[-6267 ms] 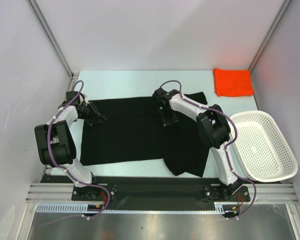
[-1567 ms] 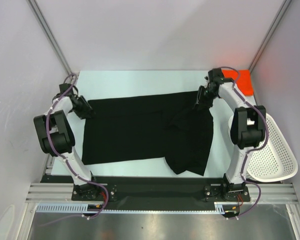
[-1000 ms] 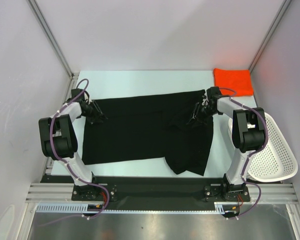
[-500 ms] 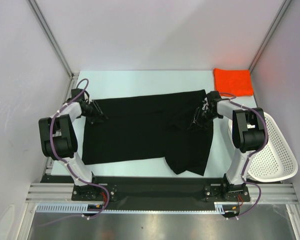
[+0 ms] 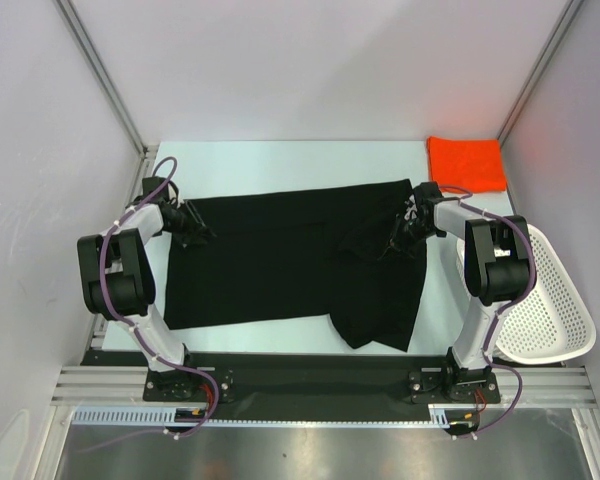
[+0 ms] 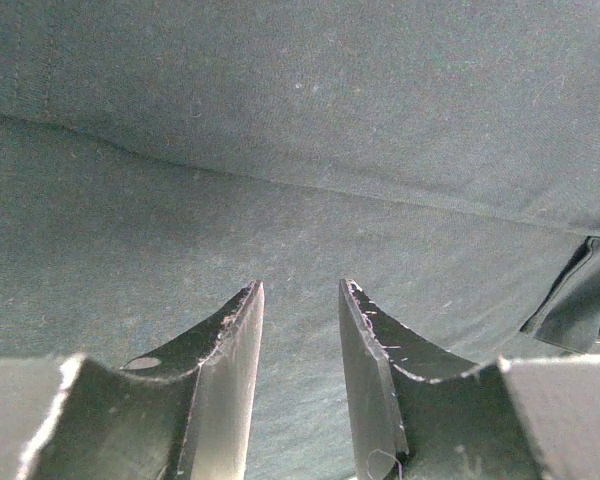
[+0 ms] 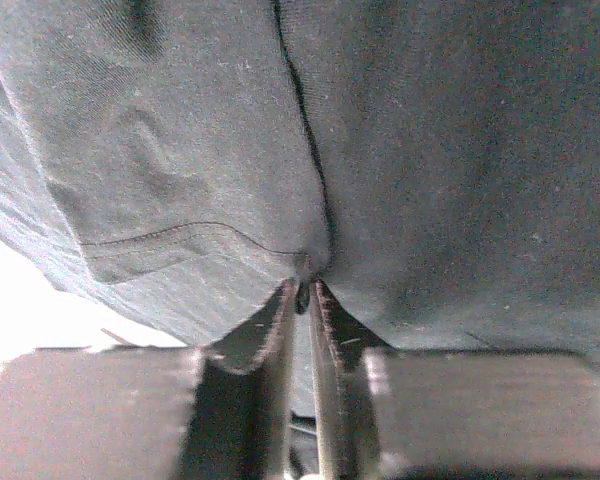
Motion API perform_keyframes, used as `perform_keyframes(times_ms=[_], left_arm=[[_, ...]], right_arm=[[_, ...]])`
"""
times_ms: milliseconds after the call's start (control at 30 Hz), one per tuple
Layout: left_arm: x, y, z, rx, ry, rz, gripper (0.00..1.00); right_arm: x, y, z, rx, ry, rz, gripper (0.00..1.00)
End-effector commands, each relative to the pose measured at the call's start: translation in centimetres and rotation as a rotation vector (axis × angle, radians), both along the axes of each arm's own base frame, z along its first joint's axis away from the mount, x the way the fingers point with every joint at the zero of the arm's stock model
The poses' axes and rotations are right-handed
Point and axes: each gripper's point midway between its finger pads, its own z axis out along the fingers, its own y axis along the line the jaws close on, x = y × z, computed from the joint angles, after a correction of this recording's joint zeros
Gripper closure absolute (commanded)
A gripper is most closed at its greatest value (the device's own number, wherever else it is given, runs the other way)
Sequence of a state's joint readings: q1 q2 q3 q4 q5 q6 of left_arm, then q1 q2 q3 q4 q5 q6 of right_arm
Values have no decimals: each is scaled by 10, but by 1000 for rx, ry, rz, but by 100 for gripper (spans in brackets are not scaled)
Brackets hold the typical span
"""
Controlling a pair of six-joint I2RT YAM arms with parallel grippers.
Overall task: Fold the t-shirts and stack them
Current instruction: Fold the tshirt
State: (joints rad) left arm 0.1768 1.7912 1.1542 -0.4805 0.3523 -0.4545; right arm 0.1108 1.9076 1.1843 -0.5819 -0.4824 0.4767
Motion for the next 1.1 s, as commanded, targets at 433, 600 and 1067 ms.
perform_keyframes(times_ms=[433,600,1067], left_arm=[[17,-2,16,-15,-68,-8,58],[16,-3,14,-20,-65,-14,58],[12,-3,12,-14,-55,-15,59]], right_arm=[[-21,-19,26,-74,-34,-34,100],[-23,-23,26,-97,-37,-52,100],[-32,-33,33,-147,-42,-88,100]])
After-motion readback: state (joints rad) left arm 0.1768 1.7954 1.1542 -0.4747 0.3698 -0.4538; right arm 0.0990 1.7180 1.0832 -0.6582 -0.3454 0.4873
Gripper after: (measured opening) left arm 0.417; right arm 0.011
